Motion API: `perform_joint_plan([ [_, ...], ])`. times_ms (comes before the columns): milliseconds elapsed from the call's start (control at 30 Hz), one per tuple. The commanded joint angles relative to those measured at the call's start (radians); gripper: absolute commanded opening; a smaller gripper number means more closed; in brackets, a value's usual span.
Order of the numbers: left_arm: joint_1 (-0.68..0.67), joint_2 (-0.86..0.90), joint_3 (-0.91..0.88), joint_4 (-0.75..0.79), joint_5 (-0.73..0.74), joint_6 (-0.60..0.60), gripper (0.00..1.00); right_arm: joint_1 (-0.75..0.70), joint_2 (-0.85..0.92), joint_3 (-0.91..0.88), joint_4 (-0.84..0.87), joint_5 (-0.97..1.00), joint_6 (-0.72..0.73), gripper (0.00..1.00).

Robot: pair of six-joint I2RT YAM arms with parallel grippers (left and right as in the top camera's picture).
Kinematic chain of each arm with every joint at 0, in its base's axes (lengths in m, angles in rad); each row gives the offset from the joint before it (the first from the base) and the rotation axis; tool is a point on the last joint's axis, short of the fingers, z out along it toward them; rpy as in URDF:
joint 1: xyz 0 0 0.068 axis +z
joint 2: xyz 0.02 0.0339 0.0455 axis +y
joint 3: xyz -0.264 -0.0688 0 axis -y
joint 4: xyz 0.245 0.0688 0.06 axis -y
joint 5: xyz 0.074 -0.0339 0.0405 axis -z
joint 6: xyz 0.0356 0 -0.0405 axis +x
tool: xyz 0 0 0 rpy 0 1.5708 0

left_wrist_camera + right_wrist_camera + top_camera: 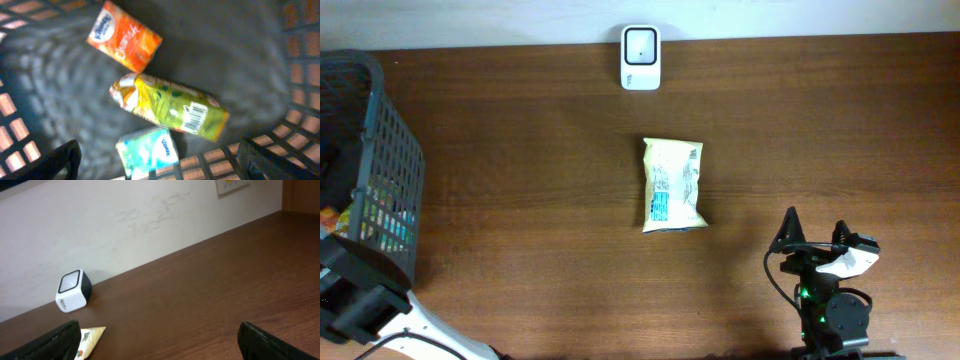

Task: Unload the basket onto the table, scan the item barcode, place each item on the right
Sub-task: 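Return the left gripper to the basket and grasp the green juice pouch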

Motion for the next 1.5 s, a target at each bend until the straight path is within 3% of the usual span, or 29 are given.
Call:
perform_joint_plan([
  [0, 0.003, -0.009, -0.115, 0.119, -0.02, 0.151, 0.96, 0.006, -0.006, -0.007, -0.004, 0.019, 0.002, 0.99],
  [167, 0.003, 0.001, -0.267, 0.337, -0.019, 0.472, 0.96, 0.006, -0.006, -0.007, -0.004, 0.02, 0.002, 0.99],
  [267, 0.003, 0.001, -0.318, 0.347, -0.019, 0.733, 0.99, 0.006, -0.006, -0.007, -0.004, 0.02, 0.002, 0.99],
  [567, 0.006, 0.008, -0.357, 0.381, 0.037, 0.908, 0.98, 0.006, -0.006, -0.007, -0.004, 0.019, 0.002, 0.99],
  [833, 0.005, 0.021, -0.357, 0.396, 0.043, 0.968, 0.99, 0.006, -0.006, -0.007, -0.004, 0.019, 0.002, 0.99],
  [1067, 0.007, 0.02, -0.348, 0.43, 0.124, 1.097, 0.88, 0.006, -0.006, -0.007, -0.004, 0.02, 0.002, 0.99],
  [1367, 0.02, 0.018, -0.296, 0.425, 0.13, 1.177, 0.86, 0.006, -0.006, -0.007, -0.004, 0.02, 0.002, 0.99],
  [1467, 0.045, 0.018, -0.306, 0.376, 0.236, 1.257, 0.84, 0.006, -0.006, -0.007, -0.004, 0.019, 0.002, 0.99],
])
